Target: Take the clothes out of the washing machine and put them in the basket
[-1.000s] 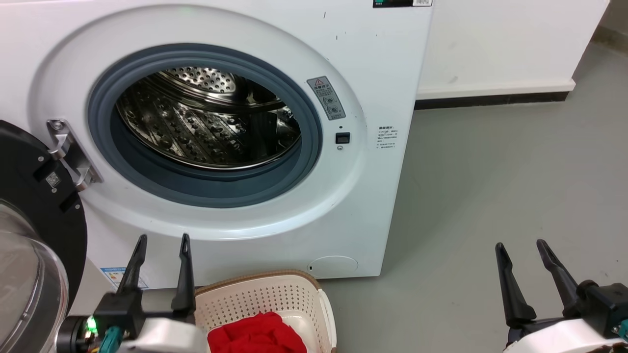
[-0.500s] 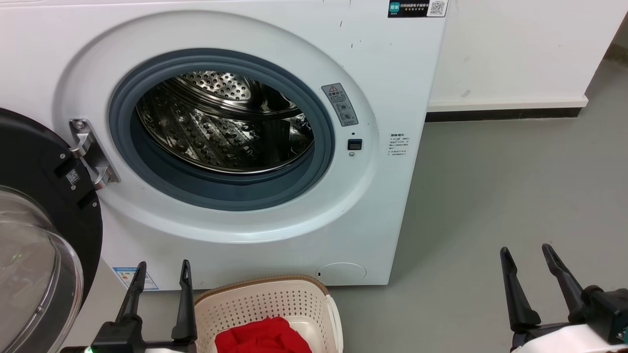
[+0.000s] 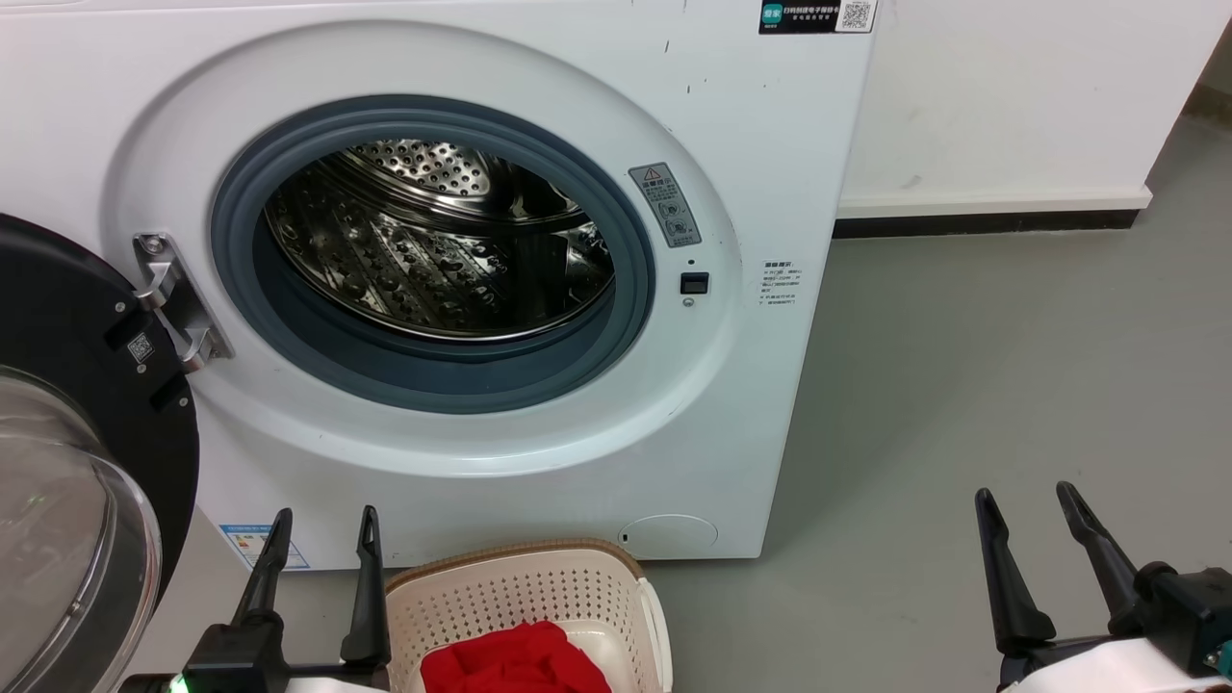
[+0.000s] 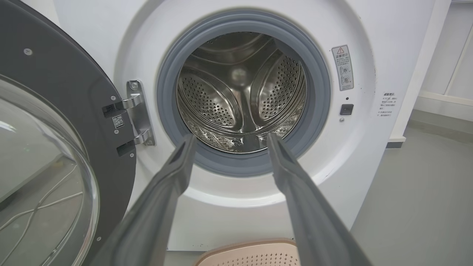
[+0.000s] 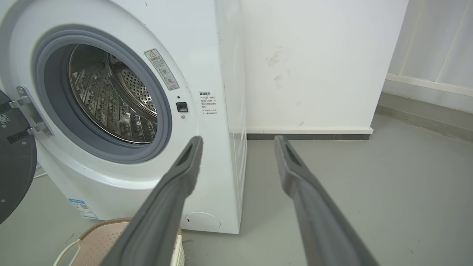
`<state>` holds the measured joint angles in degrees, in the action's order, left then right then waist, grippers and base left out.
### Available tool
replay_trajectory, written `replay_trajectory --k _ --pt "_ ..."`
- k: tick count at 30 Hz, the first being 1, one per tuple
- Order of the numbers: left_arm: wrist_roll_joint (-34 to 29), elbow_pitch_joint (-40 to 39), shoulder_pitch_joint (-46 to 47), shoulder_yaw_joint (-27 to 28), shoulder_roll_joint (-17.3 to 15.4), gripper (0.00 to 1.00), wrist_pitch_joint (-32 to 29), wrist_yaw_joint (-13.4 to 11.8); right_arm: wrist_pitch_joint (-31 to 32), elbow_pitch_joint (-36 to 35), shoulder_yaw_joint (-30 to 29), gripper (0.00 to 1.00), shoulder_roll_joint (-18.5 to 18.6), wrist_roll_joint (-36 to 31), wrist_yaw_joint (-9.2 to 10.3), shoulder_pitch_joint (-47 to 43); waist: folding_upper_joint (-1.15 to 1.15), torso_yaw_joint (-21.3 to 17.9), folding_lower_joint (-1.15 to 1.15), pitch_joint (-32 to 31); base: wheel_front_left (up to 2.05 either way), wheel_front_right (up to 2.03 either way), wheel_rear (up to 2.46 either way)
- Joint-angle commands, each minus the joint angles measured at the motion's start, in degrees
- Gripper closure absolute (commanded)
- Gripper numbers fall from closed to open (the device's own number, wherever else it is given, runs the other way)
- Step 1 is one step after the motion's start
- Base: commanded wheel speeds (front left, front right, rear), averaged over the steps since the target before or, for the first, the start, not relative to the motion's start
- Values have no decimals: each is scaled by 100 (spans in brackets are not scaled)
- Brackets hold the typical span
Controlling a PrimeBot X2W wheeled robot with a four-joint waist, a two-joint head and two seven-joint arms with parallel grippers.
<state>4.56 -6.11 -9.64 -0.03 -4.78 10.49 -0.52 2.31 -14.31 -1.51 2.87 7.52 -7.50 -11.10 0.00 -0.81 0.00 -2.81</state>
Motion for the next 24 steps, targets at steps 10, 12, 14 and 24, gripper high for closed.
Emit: replay_trajectory --k 10,12,14,24 --pt "38 67 -3 -32 -16 100 2 -19 -2 78 4 100 -1 23 0 -10 0 28 0 14 0 0 0" --pt "78 158 -56 -44 7 100 2 -15 -4 178 20 100 -4 64 0 -16 0 28 0 16 0 0 0" --pt "336 177 -30 -46 10 100 -26 3 -21 213 33 100 2 317 0 2 0 29 0 21 0 0 0" --pt "1569 438 209 -6 -26 100 -213 106 -30 590 50 100 91 1543 0 272 0 33 0 43 0 0 0"
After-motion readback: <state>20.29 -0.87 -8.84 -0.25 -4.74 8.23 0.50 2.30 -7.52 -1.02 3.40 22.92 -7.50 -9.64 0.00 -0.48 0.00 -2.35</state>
